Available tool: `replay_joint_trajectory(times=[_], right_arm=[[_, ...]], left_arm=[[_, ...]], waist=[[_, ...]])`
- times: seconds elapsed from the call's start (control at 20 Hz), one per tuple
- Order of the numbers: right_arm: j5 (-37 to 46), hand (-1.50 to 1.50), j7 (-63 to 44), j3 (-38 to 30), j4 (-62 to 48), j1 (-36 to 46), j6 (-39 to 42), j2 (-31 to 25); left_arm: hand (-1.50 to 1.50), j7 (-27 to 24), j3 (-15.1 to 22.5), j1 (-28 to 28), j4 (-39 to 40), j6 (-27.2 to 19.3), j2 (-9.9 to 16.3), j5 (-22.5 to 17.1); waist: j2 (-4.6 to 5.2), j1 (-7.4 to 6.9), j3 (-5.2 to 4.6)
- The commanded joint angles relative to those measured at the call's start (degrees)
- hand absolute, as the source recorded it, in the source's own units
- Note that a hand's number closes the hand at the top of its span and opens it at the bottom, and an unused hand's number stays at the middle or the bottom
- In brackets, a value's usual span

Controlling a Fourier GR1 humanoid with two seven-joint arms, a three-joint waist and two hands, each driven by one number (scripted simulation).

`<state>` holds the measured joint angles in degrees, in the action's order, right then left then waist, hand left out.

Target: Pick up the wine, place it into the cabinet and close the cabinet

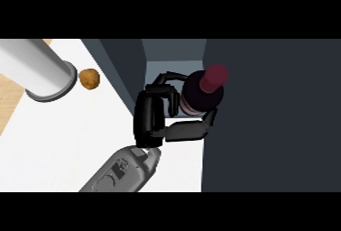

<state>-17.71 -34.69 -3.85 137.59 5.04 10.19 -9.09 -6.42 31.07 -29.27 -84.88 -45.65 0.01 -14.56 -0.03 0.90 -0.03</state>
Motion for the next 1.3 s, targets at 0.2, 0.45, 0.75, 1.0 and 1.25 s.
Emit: replay_joint_trajectory(times=[0.2,0.45,0.75,1.0,1.25], right_arm=[[-0.29,-1.5,-2.39,2.49,9.91,-2.93,-2.08,1.72],[-2.69,-1.5,-1.55,1.24,10.38,-5.51,-0.64,0.99],[-3.58,-1.5,-2.24,-0.46,8.8,-2.95,-1.23,0.5],[-3.73,-1.5,-2.44,-0.55,7.41,-1.93,-0.85,0.09],[-4.76,-1.5,-3.77,-1.59,8.0,-0.85,-2.17,0.09]], left_arm=[[1.5,-9.5,3.69,1.73,8.91,-2.2,-0.01,-2.23],[1.5,-13.47,-2.6,-1.74,17.13,3.6,0.0,-3.02],[1.5,-16.6,-5.41,-1.17,18.49,4.03,-0.01,-3.38],[1.5,-18.71,-8.98,-4.46,22.56,5.15,-0.01,-6.55],[1.5,-16.55,-9.25,-5.94,24.89,6.63,-0.01,-6.6]], waist=[[0.0,0.29,-0.01],[0.06,0.4,0.0],[0.01,-0.13,0.0],[0.07,-0.02,0.0],[0.02,0.01,0.01]])
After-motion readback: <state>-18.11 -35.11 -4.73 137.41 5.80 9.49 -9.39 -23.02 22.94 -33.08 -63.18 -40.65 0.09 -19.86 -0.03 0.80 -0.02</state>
